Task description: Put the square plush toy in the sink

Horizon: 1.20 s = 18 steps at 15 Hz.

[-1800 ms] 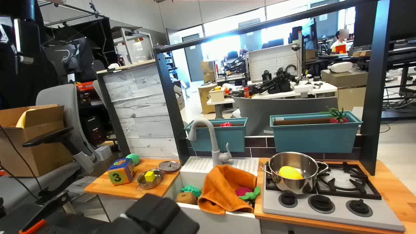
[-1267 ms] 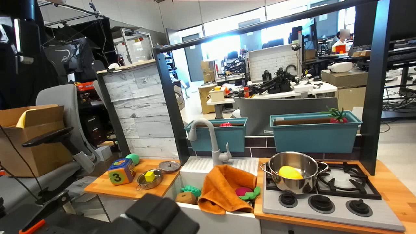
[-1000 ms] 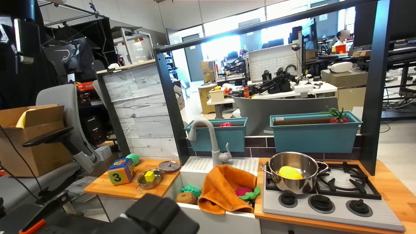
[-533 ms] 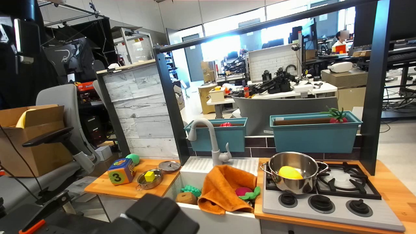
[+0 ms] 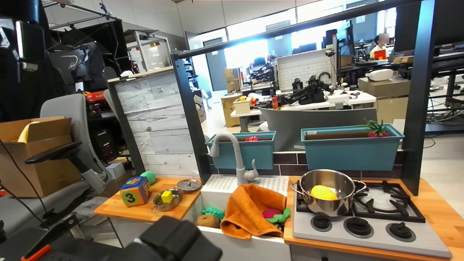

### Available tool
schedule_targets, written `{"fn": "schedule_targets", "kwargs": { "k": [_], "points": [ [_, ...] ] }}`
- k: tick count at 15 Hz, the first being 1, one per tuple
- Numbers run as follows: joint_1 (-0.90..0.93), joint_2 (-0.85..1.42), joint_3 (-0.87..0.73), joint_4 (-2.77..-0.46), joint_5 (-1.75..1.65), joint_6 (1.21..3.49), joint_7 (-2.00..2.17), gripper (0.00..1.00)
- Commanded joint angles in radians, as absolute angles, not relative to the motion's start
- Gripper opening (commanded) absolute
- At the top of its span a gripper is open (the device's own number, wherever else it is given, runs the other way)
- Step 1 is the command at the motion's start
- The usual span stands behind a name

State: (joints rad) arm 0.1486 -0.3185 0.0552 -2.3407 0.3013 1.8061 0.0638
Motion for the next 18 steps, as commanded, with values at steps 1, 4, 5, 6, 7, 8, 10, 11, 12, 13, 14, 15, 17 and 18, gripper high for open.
{"fn": "schedule_targets", "kwargs": {
  "k": [1, 4, 5, 6, 7, 8, 10, 11, 12, 13, 14, 15, 17, 18],
  "points": [
    [0.135, -0.249, 0.078, -2.312, 0.293, 1.879, 0.035, 1.00],
    [0.144, -0.127, 0.097, -2.262, 0.288, 2.000, 0.028, 1.00],
    [0.147, -0.080, 0.106, -2.236, 0.278, 2.027, 0.036, 1.00],
    [0.149, -0.032, 0.115, -2.206, 0.270, 2.042, 0.043, 1.00],
    [0.152, 0.010, 0.123, -2.180, 0.265, 2.062, 0.048, 1.00],
    [0.156, 0.056, 0.132, -2.147, 0.249, 2.072, 0.060, 1.00],
    [0.164, 0.141, 0.146, -2.084, 0.222, 2.100, 0.081, 1.00],
    [0.168, 0.187, 0.150, -2.045, 0.199, 2.101, 0.099, 1.00],
    [0.174, 0.234, 0.151, -2.006, 0.180, 2.111, 0.114, 1.00],
    [0.180, 0.274, 0.149, -1.970, 0.158, 2.112, 0.131, 1.00],
    [0.188, 0.323, 0.145, -1.922, 0.134, 2.099, 0.152, 1.00],
    [0.196, 0.365, 0.141, -1.883, 0.112, 2.095, 0.172, 1.00],
    [0.213, 0.451, 0.133, -1.803, 0.076, 2.089, 0.210, 1.00],
    [0.222, 0.496, 0.127, -1.764, 0.059, 2.088, 0.229, 1.00]
  ]
}}
